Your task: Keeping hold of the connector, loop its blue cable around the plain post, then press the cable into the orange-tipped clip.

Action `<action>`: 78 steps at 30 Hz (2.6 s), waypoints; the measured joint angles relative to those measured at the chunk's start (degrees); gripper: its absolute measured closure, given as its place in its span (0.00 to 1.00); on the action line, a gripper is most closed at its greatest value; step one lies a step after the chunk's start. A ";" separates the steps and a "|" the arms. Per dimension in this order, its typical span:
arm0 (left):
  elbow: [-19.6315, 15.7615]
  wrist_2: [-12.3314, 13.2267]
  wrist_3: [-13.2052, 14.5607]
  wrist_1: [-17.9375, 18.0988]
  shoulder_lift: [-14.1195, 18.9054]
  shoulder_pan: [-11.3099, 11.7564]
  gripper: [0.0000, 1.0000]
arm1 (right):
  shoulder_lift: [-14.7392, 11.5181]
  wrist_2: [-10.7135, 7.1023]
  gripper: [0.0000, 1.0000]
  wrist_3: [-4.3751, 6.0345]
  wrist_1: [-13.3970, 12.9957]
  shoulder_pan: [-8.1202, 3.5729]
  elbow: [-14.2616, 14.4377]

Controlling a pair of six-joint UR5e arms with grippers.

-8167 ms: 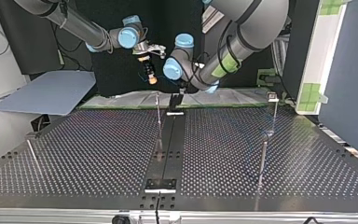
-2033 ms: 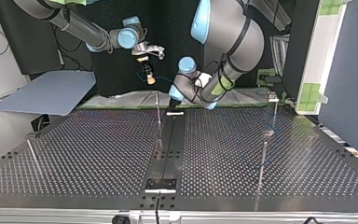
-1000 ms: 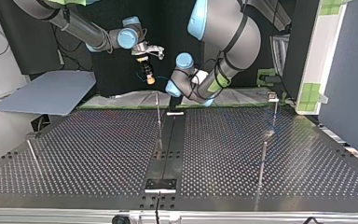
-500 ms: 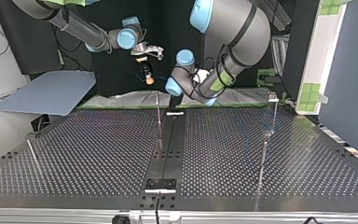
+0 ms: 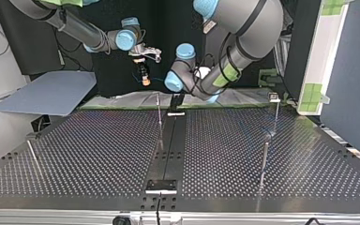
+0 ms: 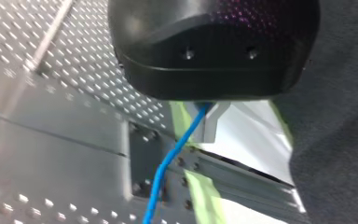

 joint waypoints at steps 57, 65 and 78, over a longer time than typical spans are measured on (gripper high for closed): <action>-15.06 -3.96 -8.57 31.56 6.69 -5.27 0.98 | -6.61 -2.28 1.00 6.07 -1.01 -6.44 4.32; -15.06 -1.52 -8.12 35.50 6.68 -5.37 0.98 | -6.60 -2.22 1.00 6.04 -0.82 -7.81 4.24; -14.45 -1.53 -7.33 39.95 4.11 -5.43 0.98 | -6.60 -1.93 1.00 6.42 -0.69 -9.76 4.19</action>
